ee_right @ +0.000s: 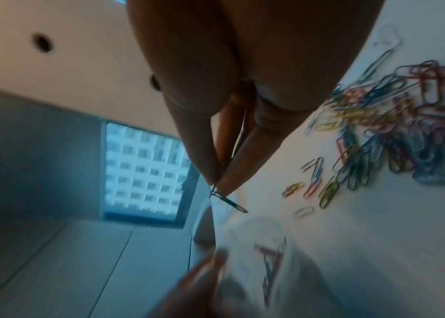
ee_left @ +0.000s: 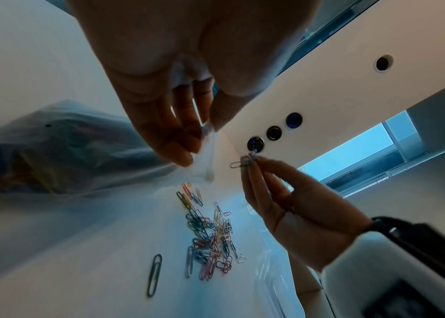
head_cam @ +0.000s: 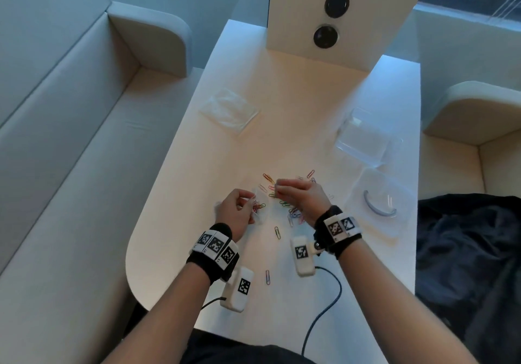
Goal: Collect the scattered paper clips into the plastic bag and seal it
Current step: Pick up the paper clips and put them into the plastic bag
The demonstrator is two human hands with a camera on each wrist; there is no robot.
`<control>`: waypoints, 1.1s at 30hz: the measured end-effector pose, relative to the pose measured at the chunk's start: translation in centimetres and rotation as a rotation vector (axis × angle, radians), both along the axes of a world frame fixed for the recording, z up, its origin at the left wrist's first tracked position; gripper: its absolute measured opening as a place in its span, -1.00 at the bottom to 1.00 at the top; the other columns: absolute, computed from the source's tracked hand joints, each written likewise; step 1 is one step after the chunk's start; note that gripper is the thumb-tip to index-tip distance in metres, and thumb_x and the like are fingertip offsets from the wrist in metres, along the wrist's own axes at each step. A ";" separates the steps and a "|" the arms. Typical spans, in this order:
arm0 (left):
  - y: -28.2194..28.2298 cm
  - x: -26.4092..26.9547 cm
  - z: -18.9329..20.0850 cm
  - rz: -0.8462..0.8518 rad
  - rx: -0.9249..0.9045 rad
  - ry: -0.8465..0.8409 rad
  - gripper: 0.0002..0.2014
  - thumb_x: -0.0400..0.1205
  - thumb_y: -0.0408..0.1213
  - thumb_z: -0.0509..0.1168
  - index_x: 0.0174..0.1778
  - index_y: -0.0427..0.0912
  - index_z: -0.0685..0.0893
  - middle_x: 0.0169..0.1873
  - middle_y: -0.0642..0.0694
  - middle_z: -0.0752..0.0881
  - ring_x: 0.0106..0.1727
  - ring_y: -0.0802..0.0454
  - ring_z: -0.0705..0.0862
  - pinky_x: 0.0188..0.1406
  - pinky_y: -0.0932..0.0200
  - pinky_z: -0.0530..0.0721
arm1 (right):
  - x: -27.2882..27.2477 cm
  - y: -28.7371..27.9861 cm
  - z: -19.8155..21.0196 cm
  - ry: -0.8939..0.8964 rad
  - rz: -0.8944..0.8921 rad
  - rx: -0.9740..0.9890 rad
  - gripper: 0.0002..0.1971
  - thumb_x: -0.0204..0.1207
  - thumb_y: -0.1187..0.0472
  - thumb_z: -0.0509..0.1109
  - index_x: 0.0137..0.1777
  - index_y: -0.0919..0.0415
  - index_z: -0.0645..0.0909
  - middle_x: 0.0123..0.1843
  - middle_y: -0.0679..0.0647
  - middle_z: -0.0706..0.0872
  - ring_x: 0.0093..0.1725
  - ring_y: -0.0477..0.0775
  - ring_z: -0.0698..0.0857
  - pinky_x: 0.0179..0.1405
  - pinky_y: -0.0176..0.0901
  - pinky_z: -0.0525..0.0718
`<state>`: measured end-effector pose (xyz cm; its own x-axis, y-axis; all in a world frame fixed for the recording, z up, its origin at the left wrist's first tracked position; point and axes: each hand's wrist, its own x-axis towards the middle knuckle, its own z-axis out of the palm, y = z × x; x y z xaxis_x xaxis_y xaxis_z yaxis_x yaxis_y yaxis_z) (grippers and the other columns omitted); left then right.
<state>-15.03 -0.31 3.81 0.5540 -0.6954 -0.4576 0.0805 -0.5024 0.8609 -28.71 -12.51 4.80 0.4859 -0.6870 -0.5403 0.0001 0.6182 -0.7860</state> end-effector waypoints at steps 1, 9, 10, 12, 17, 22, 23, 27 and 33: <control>-0.1 -0.2 0.1 -0.008 -0.005 0.005 -0.95 0.68 -0.35 0.30 -0.04 -0.11 0.64 -0.24 -0.24 0.70 -0.42 0.00 0.65 -0.39 0.22 0.69 | 0.3 0.9 0.3 0.038 0.039 -0.061 -0.75 0.42 0.51 0.49 0.10 0.52 0.71 0.01 0.37 0.79 -0.05 0.17 0.81 -0.01 -0.19 0.79; -0.1 -1.0 0.5 -0.034 -0.004 0.022 -0.94 0.71 -0.31 0.26 0.03 -0.13 0.63 -0.15 -0.23 0.74 -0.35 -0.01 0.68 -0.25 0.09 0.74 | 1.5 3.4 0.1 0.498 0.571 -0.727 -0.81 0.56 0.23 0.40 0.08 0.13 0.81 -0.09 -0.02 0.84 -0.16 -0.19 0.75 -0.10 -0.48 0.62; 0.0 -1.0 0.6 -0.036 -0.008 0.015 -0.94 0.71 -0.31 0.26 0.02 -0.13 0.64 -0.18 -0.22 0.73 -0.35 -0.02 0.68 -0.23 0.07 0.75 | 1.4 3.1 0.4 0.502 0.595 -0.738 -0.80 0.58 0.25 0.38 0.11 0.13 0.80 -0.04 -0.01 0.84 -0.11 -0.18 0.75 -0.05 -0.49 0.62; 0.2 -0.8 0.7 -0.030 -0.012 -0.001 -0.93 0.71 -0.33 0.25 -0.02 -0.11 0.64 -0.23 -0.20 0.72 -0.37 -0.03 0.68 -0.26 0.07 0.74 | 0.5 1.8 0.7 0.514 0.484 -0.748 -0.79 0.57 0.28 0.38 0.11 0.12 0.80 0.03 -0.01 0.83 -0.05 -0.18 0.75 0.05 -0.46 0.65; 0.9 0.0 1.4 0.001 -0.036 0.016 -0.90 0.71 -0.35 0.25 -0.08 -0.09 0.63 -0.23 -0.16 0.69 -0.40 0.01 0.65 -0.44 0.27 0.66 | -2.5 -4.5 -2.3 0.904 0.526 -0.806 -0.32 0.46 0.45 0.27 0.56 -0.06 0.38 0.65 0.10 0.32 0.41 0.07 0.53 0.43 0.17 0.54; 1.4 0.4 1.7 0.003 -0.044 0.034 -0.91 0.72 -0.36 0.25 -0.04 -0.12 0.63 -0.22 -0.15 0.68 -0.40 0.01 0.64 -0.59 0.36 0.59 | -4.3 -5.8 -5.7 1.131 1.067 -0.980 -0.15 0.52 0.28 0.35 0.66 -0.19 -0.04 0.74 -0.05 -0.13 0.69 0.27 0.00 0.43 0.45 0.44; 1.4 0.4 1.6 0.005 -0.047 0.036 -0.91 0.72 -0.37 0.25 -0.03 -0.14 0.64 -0.22 -0.13 0.68 -0.37 0.01 0.65 -0.54 0.36 0.63 | -4.7 -5.6 -6.1 1.154 1.103 -1.021 -0.11 0.48 0.31 0.38 0.66 -0.16 -0.04 0.73 -0.03 -0.12 0.67 0.27 0.01 0.41 0.42 0.48; 1.0 0.6 1.3 0.009 -0.044 0.035 -0.93 0.70 -0.35 0.27 -0.02 -0.14 0.66 -0.22 -0.07 0.68 -0.29 -0.03 0.67 -0.38 0.29 0.71 | -6.0 -3.0 -7.4 1.162 0.975 -1.072 -0.12 0.42 0.44 0.34 0.67 0.01 0.02 0.73 0.13 -0.03 0.67 0.30 0.06 0.51 0.28 0.44; 1.0 -0.1 0.3 -0.024 -0.022 0.055 -0.91 0.70 -0.33 0.28 -0.06 -0.08 0.65 -0.22 -0.15 0.70 -0.34 -0.05 0.67 -0.18 0.00 0.77 | -6.9 -0.6 -8.7 1.089 0.744 -1.239 -0.69 0.57 0.42 0.31 0.28 0.26 0.64 0.27 0.22 0.65 0.24 0.25 0.60 0.20 0.00 0.68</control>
